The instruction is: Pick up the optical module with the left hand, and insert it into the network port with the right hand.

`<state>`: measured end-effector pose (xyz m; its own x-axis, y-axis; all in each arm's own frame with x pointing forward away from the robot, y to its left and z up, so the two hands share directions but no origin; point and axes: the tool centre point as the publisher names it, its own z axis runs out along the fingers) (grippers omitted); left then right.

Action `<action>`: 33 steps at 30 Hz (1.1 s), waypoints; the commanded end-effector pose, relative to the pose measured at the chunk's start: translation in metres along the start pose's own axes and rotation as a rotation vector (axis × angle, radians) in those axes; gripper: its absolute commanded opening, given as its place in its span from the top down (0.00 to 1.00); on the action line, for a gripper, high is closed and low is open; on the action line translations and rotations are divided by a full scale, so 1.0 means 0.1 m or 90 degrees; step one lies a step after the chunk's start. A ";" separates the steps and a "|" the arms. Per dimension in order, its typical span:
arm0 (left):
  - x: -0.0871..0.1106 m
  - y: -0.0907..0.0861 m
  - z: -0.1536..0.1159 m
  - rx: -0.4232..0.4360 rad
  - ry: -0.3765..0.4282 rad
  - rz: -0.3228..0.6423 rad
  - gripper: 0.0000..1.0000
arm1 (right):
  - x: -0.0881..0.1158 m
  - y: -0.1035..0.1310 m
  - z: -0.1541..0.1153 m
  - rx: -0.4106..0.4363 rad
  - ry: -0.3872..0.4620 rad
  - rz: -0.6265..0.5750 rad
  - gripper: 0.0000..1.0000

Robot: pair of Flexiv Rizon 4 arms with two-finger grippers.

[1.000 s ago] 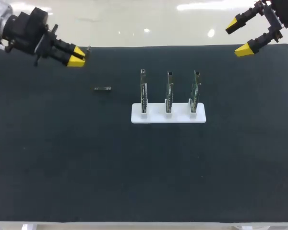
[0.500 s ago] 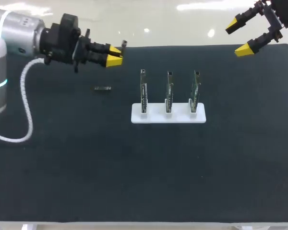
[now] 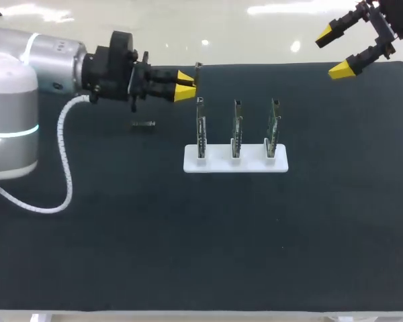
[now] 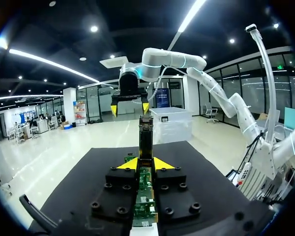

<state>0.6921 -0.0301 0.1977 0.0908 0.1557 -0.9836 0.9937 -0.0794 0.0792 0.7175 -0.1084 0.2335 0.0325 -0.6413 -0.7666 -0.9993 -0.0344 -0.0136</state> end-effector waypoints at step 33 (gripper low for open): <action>0.10 0.37 0.16 0.043 -0.010 -0.024 1.00 | 0.00 -0.01 0.00 0.000 0.000 0.000 0.00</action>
<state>0.7277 -0.0467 0.1882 0.0516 0.1438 -0.9883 0.9900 -0.1377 0.0316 0.7175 -0.1084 0.2335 0.0325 -0.6413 -0.7666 -0.9993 -0.0344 -0.0136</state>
